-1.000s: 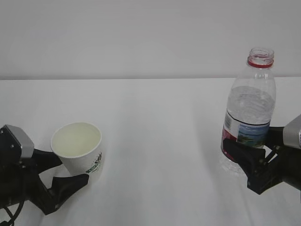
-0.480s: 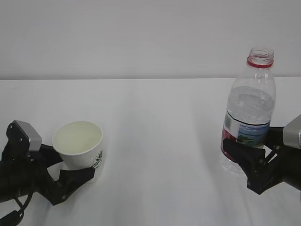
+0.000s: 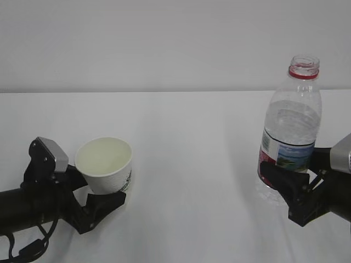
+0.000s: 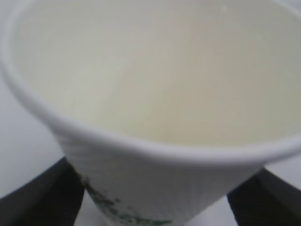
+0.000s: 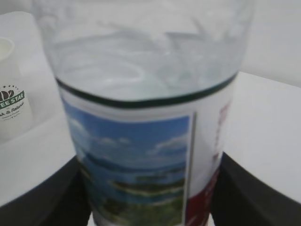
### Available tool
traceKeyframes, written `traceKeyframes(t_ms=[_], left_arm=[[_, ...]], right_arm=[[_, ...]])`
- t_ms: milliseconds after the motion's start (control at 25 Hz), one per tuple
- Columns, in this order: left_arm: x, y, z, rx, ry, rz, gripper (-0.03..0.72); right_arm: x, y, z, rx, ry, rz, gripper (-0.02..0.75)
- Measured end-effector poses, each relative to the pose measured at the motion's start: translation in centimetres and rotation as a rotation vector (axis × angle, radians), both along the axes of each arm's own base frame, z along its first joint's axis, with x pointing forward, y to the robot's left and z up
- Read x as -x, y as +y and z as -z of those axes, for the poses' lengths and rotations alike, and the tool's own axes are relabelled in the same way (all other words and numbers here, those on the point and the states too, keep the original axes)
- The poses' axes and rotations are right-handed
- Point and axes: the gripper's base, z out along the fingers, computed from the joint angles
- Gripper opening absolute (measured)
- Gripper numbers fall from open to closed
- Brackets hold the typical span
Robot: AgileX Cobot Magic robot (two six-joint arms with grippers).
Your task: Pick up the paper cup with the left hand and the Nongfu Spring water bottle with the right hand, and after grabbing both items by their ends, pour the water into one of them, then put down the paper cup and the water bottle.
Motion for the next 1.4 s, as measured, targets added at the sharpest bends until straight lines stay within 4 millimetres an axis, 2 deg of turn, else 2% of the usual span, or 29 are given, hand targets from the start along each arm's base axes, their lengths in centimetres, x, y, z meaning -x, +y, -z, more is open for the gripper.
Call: traceKeyframes(t_ms=[560,920,1280,1400], left_arm=[[-0.09,-0.01,0.1,0.002,0.004,-0.003,0.675],[-0.06,-0.03,0.1,0.002,0.004,0.001,0.562],[0.02,-0.11,0.06,0.008,0.01,0.01,0.555],[-0.12,-0.17,-0.72,0.024,-0.008,0.007,0.555]], right_arm=[[0.01,0.01,0.0,0.0,0.0,-0.002,0.503],[0.01,0.01,0.0,0.0,0.0,-0.002,0.503],[0.01,0.01,0.0,0.0,0.0,-0.002,0.503],[0.01,0.01,0.0,0.0,0.0,-0.002,0.503]])
